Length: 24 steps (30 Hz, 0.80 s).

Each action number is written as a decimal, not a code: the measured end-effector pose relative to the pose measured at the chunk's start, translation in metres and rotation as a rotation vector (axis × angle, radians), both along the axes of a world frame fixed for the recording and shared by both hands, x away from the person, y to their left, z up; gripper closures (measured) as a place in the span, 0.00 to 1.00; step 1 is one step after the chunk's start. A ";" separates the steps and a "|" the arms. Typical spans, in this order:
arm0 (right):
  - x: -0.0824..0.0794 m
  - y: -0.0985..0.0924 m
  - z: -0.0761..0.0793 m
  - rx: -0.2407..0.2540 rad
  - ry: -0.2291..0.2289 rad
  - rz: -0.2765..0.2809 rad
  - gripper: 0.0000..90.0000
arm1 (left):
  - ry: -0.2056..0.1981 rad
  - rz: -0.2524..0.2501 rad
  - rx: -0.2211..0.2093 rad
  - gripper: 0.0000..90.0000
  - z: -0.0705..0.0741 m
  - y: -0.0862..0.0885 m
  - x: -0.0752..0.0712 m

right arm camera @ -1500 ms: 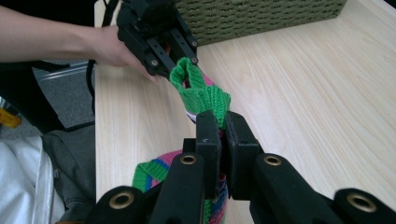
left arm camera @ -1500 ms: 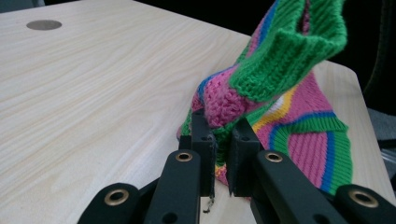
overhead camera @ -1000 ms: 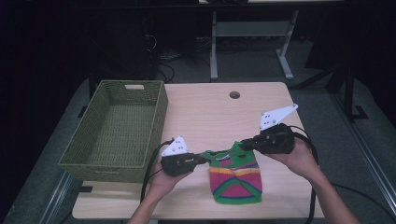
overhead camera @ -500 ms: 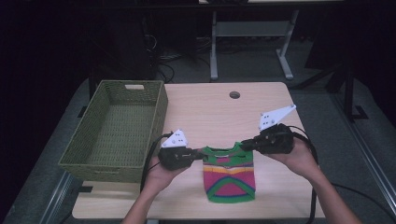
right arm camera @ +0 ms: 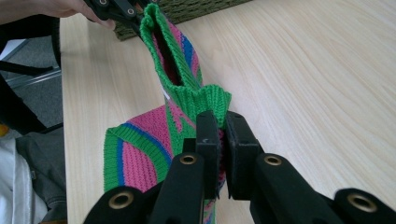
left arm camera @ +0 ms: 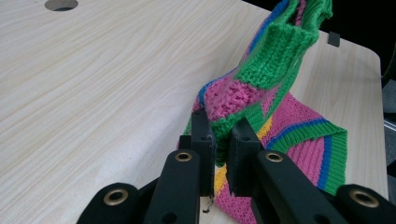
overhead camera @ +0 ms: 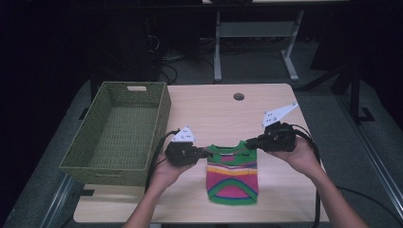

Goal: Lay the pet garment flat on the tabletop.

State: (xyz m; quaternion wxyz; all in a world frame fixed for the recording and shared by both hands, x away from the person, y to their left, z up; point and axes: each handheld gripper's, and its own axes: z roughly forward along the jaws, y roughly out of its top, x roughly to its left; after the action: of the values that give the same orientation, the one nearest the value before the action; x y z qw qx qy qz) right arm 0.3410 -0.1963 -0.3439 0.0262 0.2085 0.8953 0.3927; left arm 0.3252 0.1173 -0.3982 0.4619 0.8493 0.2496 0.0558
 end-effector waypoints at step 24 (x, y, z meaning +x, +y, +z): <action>0.022 0.002 -0.008 0.016 0.010 -0.034 0.94 | 0.051 0.062 -0.041 0.92 -0.010 0.003 0.020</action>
State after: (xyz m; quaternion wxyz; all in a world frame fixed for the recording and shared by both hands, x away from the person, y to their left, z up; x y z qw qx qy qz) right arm 0.3631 -0.1944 -0.3517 0.0268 0.2257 0.8887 0.3983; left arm 0.3450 0.1199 -0.4082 0.4709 0.8325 0.2888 0.0433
